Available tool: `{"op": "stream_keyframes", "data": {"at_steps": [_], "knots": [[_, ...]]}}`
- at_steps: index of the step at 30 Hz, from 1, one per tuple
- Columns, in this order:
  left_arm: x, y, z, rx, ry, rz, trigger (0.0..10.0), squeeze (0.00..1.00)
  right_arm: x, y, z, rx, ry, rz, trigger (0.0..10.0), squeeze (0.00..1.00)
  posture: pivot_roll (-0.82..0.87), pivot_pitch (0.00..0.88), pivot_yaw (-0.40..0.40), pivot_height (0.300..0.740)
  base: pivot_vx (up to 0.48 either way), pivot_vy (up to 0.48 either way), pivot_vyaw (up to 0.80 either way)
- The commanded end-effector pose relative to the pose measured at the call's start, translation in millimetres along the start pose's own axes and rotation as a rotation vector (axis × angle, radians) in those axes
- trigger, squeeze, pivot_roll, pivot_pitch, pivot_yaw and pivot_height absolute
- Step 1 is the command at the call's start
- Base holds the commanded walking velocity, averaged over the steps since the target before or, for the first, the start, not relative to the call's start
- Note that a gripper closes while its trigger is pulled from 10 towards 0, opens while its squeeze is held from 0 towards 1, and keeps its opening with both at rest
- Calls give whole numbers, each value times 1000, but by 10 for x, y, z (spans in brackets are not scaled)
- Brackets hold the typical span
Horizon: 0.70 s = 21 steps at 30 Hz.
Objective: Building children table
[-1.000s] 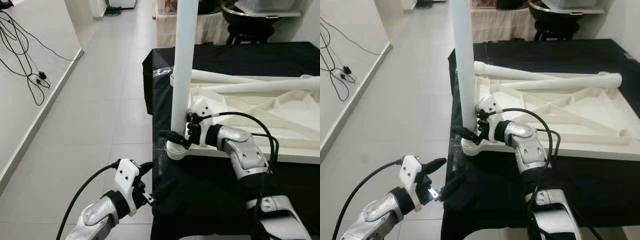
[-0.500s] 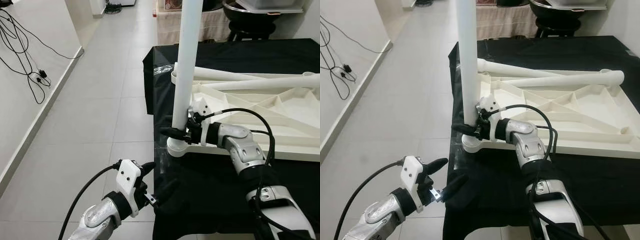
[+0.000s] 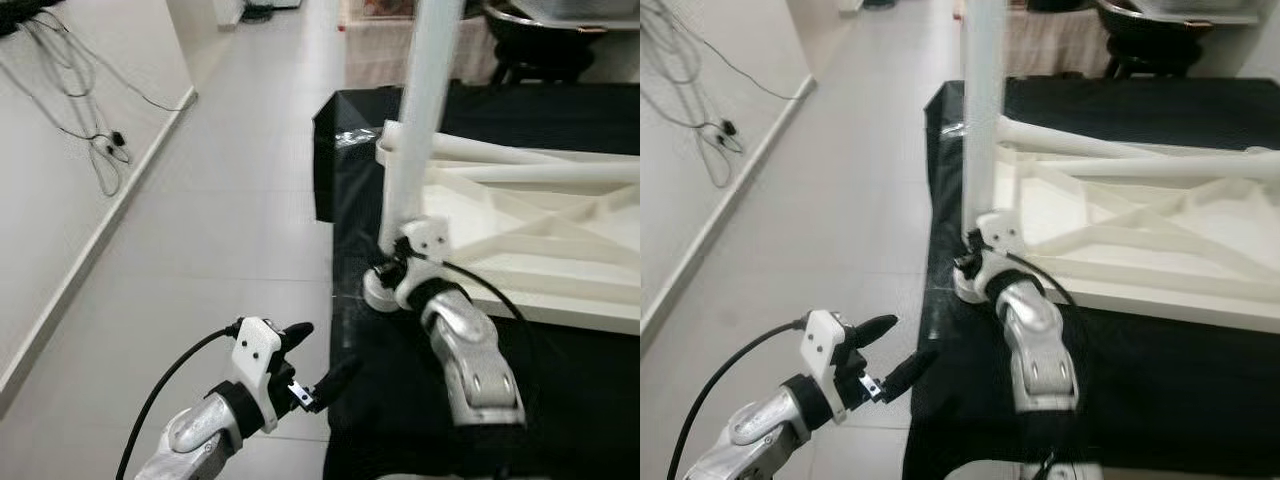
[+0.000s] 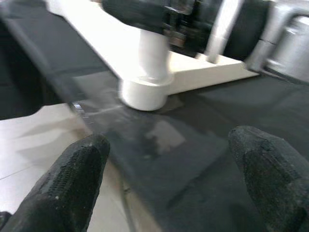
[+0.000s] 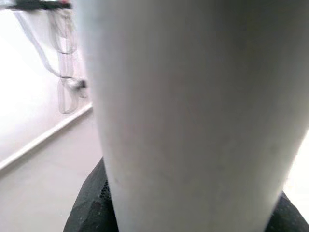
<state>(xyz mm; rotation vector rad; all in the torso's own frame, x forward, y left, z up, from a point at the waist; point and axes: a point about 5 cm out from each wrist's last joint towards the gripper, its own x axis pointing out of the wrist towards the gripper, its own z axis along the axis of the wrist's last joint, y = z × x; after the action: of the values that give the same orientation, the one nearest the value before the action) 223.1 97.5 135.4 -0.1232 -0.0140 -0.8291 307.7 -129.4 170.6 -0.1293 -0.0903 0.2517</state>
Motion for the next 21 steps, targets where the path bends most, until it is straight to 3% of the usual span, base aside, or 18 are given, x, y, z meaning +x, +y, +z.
{"op": "stream_keyframes", "data": {"at_steps": [1, 3, 4, 5, 6, 8, 9, 10, 11, 14, 15, 17, 18, 19, 20, 21], "knots": [[-4, 18, -57, -10, 28, -13, 10000, 0, -39, 69, -291, -24, 154, 32, 0, 0, -53, 173, 42, 740, 0, 0, 0], [0, 20, -61, -10, 29, -15, 10000, 0, -9, 70, -294, -20, 158, 46, 0, 0, -53, 173, 42, 740, 0, 0, 0], [2, 26, -66, -8, 28, -12, 10000, 0, 20, 90, -297, -17, 179, 49, 6431, 0, -52, 165, 41, 740, 0, 0, 0], [2, 26, -66, -8, 28, -12, 10000, 0, 20, 90, -297, -17, 179, 49, 6431, 0, -52, 165, 41, 740, 0, 0, 0], [3, 32, -66, -7, 26, -8, 10000, 0, 36, 121, -263, -7, 177, 67, 10000, 0, -52, 165, 41, 740, 0, 0, 0], [4, 38, -67, -6, 24, -3, 10000, 0, 61, 160, -199, 15, 152, 105, 10000, 0, -50, 159, 38, 740, 0, 0, 0], [4, 41, -69, -6, 24, -2, 10000, 0, 77, 164, -144, 28, 121, 126, 10000, 533, -49, 156, 37, 740, 0, 0, 0], [3, 43, -71, -6, 24, -1, 10000, 0, 86, 162, -109, 33, 100, 137, 10000, 533, -49, 156, 37, 740, 0, 0, 0], [1, 45, -74, -6, 25, -2, 10000, 0, 106, 184, -63, 62, 77, 204, 10000, 1000, -46, 151, 35, 740, 0, 0, 0], [10, 42, -78, -5, 25, -4, 10000, 0, 174, 171, 110, 119, -11, 473, 10000, 1000, -41, 146, 34, 740, 0, 0, 0], [10, 42, -78, -5, 25, -4, 10000, 0, 174, 171, 110, 119, -11, 473, 10000, 1000, -41, 146, 34, 740, 0, 0, 0], [22, 32, -81, -5, 25, -7, 10000, 0, 173, 138, 196, 73, -33, 661, 10000, 1000, -40, 146, 33, 740, 0, 0, 0], [25, 27, -83, -5, 24, -7, 10000, 0, 171, 118, 221, 24, -37, 718, 10000, 502, -40, 146, 34, 740, 0, 0, 0], [27, 22, -84, -6, 24, -8, 10000, 0, 169, 106, 233, -7, -38, 749, 10000, 502, -39, 146, 34, 740, 0, 0, 0], [29, 14, -85, -6, 24, -8, 10000, 0, 176, 83, 255, -33, -39, 800, 10000, 0, -36, 147, 34, 740, 0, 0, 0], [29, 14, -85, -6, 24, -8, 10000, 0, 176, 83, 255, -33, -39, 800, 10000, 0, -36, 147, 34, 740, 0, 0, 0]]}}
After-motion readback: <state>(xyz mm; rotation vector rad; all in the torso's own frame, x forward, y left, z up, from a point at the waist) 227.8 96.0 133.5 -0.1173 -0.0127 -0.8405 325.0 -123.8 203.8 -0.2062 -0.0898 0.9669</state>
